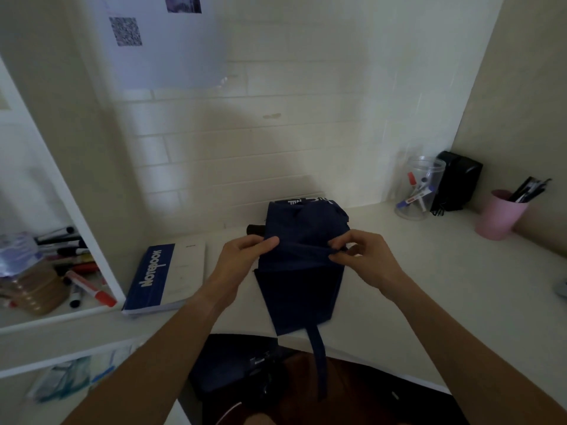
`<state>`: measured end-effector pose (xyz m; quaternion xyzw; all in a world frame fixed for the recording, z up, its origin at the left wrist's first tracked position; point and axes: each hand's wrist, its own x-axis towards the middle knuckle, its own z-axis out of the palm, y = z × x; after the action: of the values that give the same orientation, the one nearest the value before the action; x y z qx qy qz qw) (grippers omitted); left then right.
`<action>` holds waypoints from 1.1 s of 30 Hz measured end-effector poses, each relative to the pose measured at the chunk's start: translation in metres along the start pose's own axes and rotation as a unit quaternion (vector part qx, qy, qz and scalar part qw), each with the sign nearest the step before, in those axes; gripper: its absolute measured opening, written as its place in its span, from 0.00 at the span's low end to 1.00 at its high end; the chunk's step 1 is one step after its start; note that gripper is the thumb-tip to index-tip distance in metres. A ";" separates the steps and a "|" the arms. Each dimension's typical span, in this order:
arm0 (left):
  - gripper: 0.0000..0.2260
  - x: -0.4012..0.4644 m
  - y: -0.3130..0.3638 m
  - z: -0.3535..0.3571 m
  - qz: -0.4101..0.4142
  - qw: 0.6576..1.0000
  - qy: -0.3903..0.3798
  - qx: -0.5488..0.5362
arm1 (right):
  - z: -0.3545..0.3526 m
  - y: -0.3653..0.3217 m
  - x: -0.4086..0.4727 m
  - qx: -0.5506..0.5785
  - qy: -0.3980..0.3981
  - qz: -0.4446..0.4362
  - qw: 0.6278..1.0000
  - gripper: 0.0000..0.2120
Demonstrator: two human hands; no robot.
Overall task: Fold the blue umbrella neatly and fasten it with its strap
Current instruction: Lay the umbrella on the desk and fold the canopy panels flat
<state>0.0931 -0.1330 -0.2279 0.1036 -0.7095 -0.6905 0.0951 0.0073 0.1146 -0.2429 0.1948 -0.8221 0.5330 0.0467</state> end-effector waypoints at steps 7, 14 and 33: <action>0.13 -0.048 -0.052 0.002 -0.018 0.985 0.004 0.173 | 0.003 0.036 -0.050 -0.098 -0.059 -0.076 0.991 0.10; 0.12 -0.055 -0.074 0.004 0.046 0.915 0.054 0.397 | 0.016 0.050 -0.073 -0.175 -0.064 -0.146 0.972 0.19; 0.13 -0.057 -0.061 0.002 -0.026 0.946 0.053 0.319 | 0.032 0.036 -0.072 -0.319 0.024 -0.348 0.881 0.04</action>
<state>0.1485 -0.1166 -0.2886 0.1831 -0.8839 -0.4234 0.0766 0.0645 0.1180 -0.3082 0.4301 -0.8256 0.1960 0.3081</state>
